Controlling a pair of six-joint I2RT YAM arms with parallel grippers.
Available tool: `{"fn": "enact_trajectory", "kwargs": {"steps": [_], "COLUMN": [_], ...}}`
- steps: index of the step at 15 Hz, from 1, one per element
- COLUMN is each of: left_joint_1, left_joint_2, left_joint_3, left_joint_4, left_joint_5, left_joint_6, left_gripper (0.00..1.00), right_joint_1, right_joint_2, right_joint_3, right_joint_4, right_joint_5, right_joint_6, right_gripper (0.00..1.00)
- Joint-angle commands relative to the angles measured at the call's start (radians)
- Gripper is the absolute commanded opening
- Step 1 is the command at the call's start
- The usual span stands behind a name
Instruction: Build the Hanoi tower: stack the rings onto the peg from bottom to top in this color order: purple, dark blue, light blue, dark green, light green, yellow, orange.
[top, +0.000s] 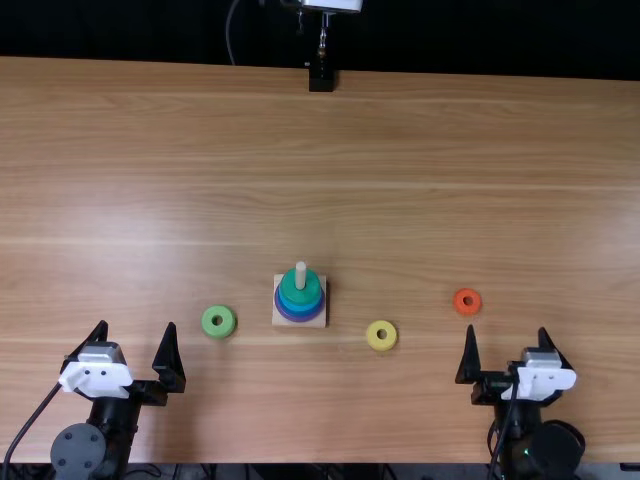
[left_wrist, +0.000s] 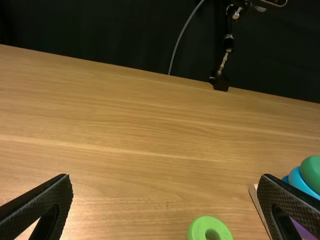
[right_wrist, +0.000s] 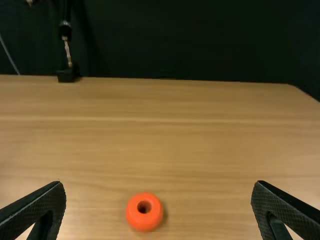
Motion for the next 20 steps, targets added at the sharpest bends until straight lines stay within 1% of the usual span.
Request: {"fn": "enact_trajectory", "kwargs": {"steps": [1, 3, 13, 14, 15, 16, 20], "left_joint_1": [0.004, 0.004, 0.004, 0.007, 0.010, 0.010, 0.010], "left_joint_2": [-0.012, -0.012, -0.012, -0.012, -0.012, -0.012, -0.012], "left_joint_3": [-0.050, -0.050, -0.050, -0.050, -0.050, -0.050, -0.050], "left_joint_4": [-0.014, -0.014, -0.014, -0.016, -0.014, -0.014, -0.016], "left_joint_5": [0.020, 0.020, 0.020, 0.003, 0.003, -0.008, 0.007], "left_joint_6": [0.007, 0.007, 0.007, 0.006, 0.011, 0.011, 0.009], "left_gripper": [1.00, 1.00, 1.00, 1.00, 1.00, 1.00, 1.00], "right_joint_1": [-0.012, -0.013, -0.013, -0.013, -0.013, -0.013, -0.013], "right_joint_2": [-0.020, -0.020, -0.022, -0.022, -0.022, -0.022, -0.022], "right_joint_3": [-0.015, -0.016, -0.016, -0.016, -0.016, -0.016, -0.016], "right_joint_4": [-0.028, -0.028, -0.028, -0.028, -0.028, -0.028, -0.028], "right_joint_5": [0.013, 0.009, 0.009, 0.011, 0.009, 0.011, 0.009], "right_joint_6": [0.003, -0.003, -0.003, -0.003, -0.003, -0.003, -0.003], "right_gripper": [1.00, 1.00, 1.00, 1.00, 1.00, 1.00, 1.00]}}
